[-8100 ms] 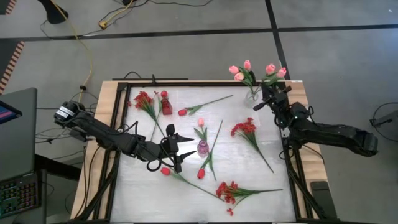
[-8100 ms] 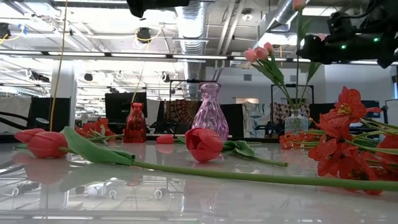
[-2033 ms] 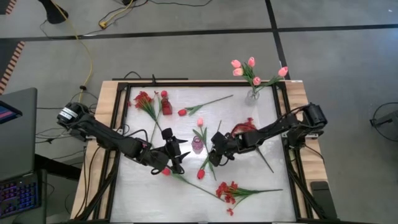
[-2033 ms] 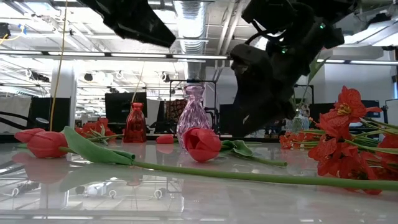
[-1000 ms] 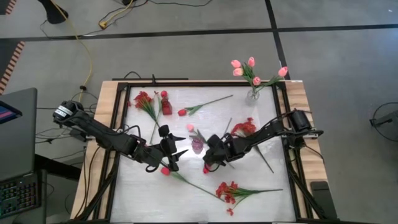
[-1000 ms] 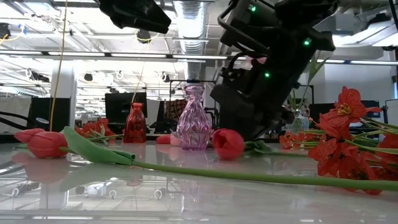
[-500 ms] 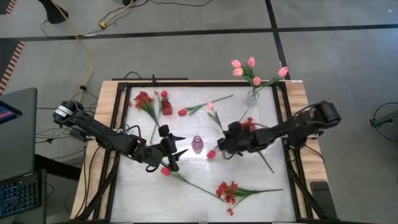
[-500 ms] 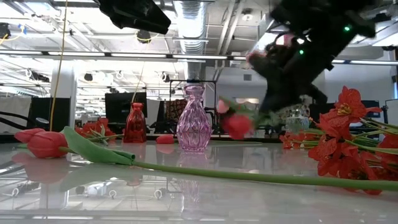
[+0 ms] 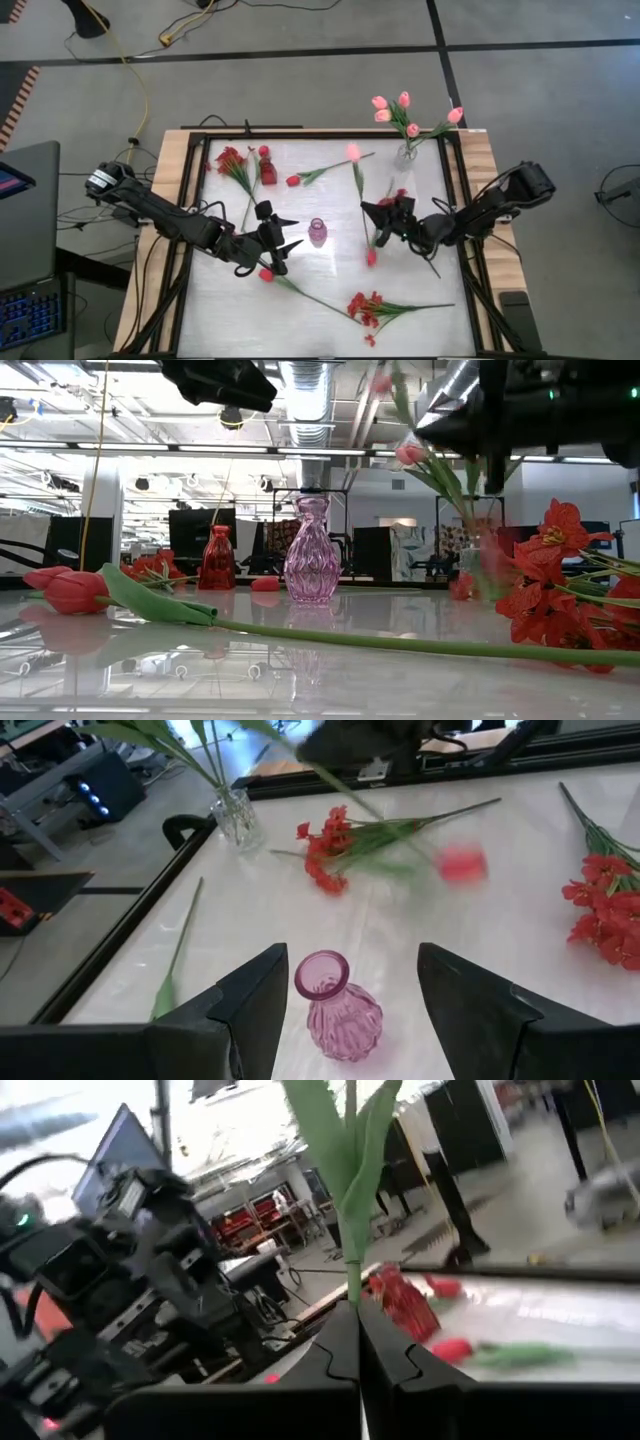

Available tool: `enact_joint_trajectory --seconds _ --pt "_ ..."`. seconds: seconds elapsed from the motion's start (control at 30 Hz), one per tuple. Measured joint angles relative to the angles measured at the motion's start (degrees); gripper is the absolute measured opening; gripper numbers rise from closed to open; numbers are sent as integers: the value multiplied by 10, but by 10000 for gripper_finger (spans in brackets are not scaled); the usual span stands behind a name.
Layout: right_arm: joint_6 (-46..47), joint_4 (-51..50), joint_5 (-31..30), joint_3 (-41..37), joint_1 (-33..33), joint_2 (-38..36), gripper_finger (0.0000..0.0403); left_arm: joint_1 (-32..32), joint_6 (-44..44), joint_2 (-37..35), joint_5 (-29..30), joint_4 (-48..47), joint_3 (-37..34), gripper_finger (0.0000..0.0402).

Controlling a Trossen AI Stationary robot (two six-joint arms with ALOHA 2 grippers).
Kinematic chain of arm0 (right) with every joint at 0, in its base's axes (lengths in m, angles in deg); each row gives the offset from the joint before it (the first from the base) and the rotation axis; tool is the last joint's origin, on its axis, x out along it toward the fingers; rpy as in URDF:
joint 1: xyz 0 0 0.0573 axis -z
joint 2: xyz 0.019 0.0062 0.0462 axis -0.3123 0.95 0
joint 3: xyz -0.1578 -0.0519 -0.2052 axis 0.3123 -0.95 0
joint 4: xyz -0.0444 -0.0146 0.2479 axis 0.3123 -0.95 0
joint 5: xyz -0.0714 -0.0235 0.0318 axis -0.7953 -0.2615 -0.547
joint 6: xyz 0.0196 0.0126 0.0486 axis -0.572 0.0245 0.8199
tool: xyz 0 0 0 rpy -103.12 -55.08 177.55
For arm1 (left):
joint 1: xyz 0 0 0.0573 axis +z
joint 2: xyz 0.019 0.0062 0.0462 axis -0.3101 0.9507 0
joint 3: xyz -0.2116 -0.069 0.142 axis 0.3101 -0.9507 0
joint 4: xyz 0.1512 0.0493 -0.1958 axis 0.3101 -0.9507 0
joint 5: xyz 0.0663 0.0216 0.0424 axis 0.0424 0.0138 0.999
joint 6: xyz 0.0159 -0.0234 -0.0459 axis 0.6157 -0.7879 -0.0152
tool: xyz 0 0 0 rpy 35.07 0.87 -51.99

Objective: Sort flowers into vase by color
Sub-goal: Put the pink flower into the transparent vase

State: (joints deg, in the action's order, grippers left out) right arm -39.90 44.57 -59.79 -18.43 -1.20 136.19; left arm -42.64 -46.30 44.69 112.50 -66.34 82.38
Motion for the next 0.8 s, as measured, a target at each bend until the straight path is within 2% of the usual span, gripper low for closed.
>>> enact_joint_trajectory --seconds 0.27,0.43,0.57,0.67,0.73,0.8 --pt "-178 -4 -6 78 -11 -4 19 0 0 0 0 3 0 212" --pt "-334 -6 -75 105 -17 -50 19 0 0 0 -9 2 0 212" --pt "-415 -7 -133 90 -24 -115 19 0 0 0 -12 0 0 212" --pt "-402 -10 -126 61 -28 -165 19 0 4 0 -13 -2 0 212" --pt "-339 -26 -70 40 -27 -190 19 0 6 0 -12 5 0 212" --pt "-259 -64 11 28 -21 -207 19 0 19 1 -13 39 0 212"
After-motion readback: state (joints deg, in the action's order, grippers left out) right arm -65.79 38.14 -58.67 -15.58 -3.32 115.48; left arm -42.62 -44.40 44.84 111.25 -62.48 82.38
